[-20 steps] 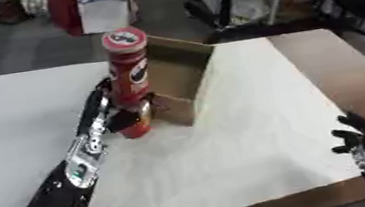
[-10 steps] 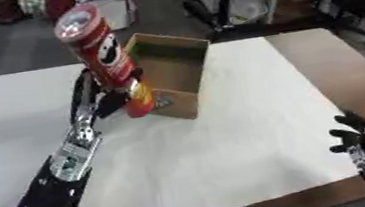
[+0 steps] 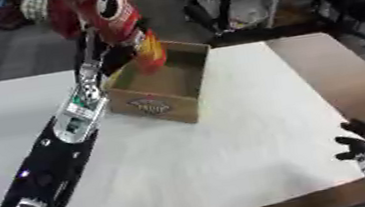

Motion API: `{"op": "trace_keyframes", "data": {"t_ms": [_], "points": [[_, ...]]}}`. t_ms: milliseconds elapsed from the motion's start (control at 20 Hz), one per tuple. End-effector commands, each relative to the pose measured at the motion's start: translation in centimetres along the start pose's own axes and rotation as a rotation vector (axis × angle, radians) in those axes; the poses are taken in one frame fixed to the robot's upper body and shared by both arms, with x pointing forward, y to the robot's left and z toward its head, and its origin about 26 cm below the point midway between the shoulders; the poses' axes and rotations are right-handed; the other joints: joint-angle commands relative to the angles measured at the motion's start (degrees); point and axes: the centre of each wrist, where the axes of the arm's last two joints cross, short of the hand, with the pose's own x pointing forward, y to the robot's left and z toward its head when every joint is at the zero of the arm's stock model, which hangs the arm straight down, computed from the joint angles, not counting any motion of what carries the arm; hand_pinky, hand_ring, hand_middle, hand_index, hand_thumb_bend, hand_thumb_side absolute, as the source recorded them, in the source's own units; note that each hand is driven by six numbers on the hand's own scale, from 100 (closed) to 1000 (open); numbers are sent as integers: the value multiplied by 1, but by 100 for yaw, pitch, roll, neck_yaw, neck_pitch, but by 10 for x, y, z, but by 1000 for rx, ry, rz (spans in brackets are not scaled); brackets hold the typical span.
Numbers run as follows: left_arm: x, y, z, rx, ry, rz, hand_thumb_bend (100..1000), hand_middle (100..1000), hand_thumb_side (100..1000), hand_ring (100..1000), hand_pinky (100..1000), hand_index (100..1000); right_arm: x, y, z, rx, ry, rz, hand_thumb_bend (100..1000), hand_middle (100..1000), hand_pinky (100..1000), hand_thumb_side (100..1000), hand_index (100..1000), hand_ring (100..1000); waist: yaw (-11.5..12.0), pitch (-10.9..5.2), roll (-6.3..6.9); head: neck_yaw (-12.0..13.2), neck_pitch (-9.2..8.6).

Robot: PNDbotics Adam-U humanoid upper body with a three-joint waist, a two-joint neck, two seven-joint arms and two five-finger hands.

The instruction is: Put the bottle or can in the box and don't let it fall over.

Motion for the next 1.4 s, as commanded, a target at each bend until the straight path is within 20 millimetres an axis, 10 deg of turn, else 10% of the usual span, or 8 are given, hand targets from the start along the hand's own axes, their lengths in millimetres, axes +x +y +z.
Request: {"op": "trace_keyframes", "data": {"t_ms": [50, 100, 150, 250, 500, 700, 950, 1400], "points": [[-20, 22, -9, 45, 39, -85, 100, 691, 650, 843, 400, 460, 7, 9, -12, 42, -43, -32, 100, 890, 682, 772, 1000, 830, -87, -5, -24, 210, -225], [-29, 29, -9, 62, 54, -116, 100, 703, 703, 848, 406, 505, 8, 13, -15, 55, -51, -42, 100, 890, 681, 774, 1000, 830, -131, 16, -21, 272, -282], [-36, 35, -8, 74, 64, -151, 219, 754, 822, 866, 429, 753, 9, 15, -17, 65, -56, -48, 100, 890, 681, 783, 1000, 830, -161, 35, -11, 319, -320], [-47, 47, -7, 80, 71, -244, 627, 830, 917, 910, 494, 1000, 9, 19, -19, 79, -61, -57, 100, 889, 681, 792, 1000, 830, -195, 67, 17, 363, -354], [-46, 71, -6, 24, 17, -403, 892, 884, 1000, 944, 585, 1000, 5, 18, -17, 70, -46, -50, 100, 889, 681, 805, 1000, 830, -187, 101, 59, 286, -279], [-38, 85, -3, -10, 13, -458, 861, 885, 1000, 945, 593, 1000, 3, 14, -14, 54, -34, -35, 100, 890, 681, 800, 1000, 830, -144, 85, 54, 198, -224], [-10, 110, 19, -4, -48, -369, 602, 843, 1000, 936, 532, 1000, 1, 10, -11, 35, -22, -20, 100, 890, 681, 806, 1000, 831, -15, 76, 71, 67, -164], [1, 98, 138, -91, -78, -20, 305, 760, 1000, 880, 428, 956, -6, -6, 5, -37, 27, 31, 100, 891, 681, 815, 1000, 831, 454, 75, 32, -432, -54]]}}
